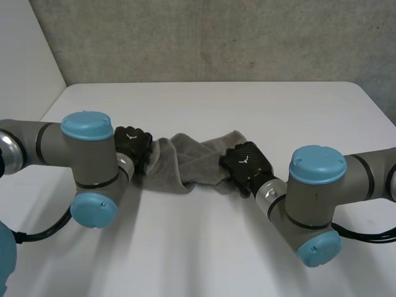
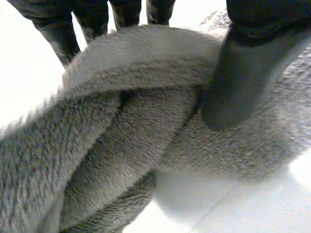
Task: Fold the towel.
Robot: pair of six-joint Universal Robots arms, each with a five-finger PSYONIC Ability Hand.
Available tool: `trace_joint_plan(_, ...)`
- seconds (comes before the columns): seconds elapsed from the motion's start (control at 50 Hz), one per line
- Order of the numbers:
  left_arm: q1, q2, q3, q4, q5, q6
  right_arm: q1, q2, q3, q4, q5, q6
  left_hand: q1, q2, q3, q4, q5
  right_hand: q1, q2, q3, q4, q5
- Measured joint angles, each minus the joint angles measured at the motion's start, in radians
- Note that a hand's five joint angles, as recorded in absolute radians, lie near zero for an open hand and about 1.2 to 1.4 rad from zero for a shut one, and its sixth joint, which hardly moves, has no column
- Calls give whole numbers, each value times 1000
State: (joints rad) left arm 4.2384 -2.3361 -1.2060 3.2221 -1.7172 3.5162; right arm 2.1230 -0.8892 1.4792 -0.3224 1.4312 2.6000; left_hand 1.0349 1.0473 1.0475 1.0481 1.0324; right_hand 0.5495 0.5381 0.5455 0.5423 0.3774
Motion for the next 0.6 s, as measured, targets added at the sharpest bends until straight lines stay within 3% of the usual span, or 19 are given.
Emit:
trace_joint_plan(0.12, 13, 4, 0, 23, -47, -1, 0, 17, -1, -32, 3, -13, 149, 149, 155, 147, 157, 259, 277, 263, 266, 253)
trace_joint_plan(0.2, 20, 12, -2, 35, -72, -1, -3, 17, 0, -46, 2, -10, 212, 210, 220, 214, 221, 672, 676, 652, 672, 653)
trace_joint_plan(0.24, 22, 20, -3, 37, -79, -1, -3, 13, 0, -49, 2, -5, 257, 262, 269, 264, 271, 744, 752, 746, 774, 759)
trace_joint_plan(0.34, 30, 77, -4, 33, -86, -4, -9, -28, -2, -46, 7, 37, 365, 398, 465, 442, 420, 744, 753, 759, 787, 763)
trace_joint_plan(0.44, 46, 182, -9, 25, -83, -19, -32, -159, -12, -3, 7, 129, 365, 400, 490, 454, 427, 744, 765, 759, 787, 763)
trace_joint_plan(0.6, 55, 422, -9, -15, -74, -123, -137, -431, -129, 271, -49, 265, 365, 400, 493, 454, 427, 744, 772, 769, 787, 763)
